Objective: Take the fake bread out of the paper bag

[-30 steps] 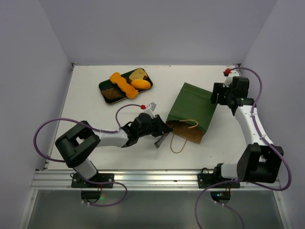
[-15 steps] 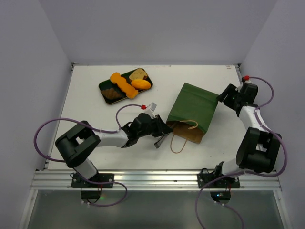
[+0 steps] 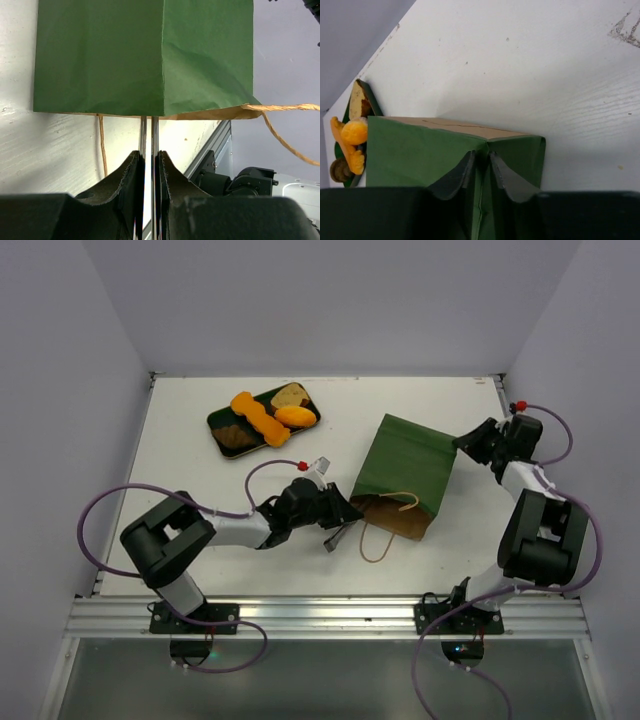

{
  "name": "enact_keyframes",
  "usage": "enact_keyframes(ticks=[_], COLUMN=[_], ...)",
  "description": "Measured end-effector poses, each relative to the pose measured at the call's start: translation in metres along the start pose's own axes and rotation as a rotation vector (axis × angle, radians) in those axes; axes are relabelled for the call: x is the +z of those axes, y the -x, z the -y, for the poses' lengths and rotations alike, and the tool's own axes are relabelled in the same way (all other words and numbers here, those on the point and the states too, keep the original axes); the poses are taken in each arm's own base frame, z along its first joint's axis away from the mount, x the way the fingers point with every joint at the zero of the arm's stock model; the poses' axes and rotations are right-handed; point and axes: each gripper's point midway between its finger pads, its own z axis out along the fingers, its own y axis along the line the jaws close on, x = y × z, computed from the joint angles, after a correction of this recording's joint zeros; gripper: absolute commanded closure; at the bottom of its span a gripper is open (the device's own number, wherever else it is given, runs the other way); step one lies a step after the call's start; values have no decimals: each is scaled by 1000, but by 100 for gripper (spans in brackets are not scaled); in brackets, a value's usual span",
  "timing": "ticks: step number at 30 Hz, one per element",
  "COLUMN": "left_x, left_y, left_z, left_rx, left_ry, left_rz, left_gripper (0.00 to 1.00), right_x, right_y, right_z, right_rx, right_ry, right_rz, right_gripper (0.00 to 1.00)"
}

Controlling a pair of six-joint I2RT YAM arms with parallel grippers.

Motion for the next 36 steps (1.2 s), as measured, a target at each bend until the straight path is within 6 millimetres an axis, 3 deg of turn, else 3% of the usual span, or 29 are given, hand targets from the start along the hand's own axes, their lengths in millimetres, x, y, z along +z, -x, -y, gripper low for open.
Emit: enact_keyframes(ticks=[3, 5, 18, 29, 36], left_x=[1, 2, 11, 13, 17], left_y=[-1, -2, -16, -16, -15], left_z=[-2, -3, -23, -19, -18], left_rx=[-1, -2, -14, -13, -13], left_ry=[3, 4, 40, 27, 25], left_rz=[-4, -7, -53, -63, -66], left_gripper=[98, 98, 98, 98, 98], right_x=[-1, -3, -21, -42, -48], right_y=[4, 5, 10, 24, 25], right_z=[3, 3, -14, -42, -48], right_rx=[24, 37, 86, 123, 128], right_ry=[12, 22, 84, 155, 174], right_rz=[8, 8, 23, 64, 67], right_gripper=[97, 100, 100, 100, 100])
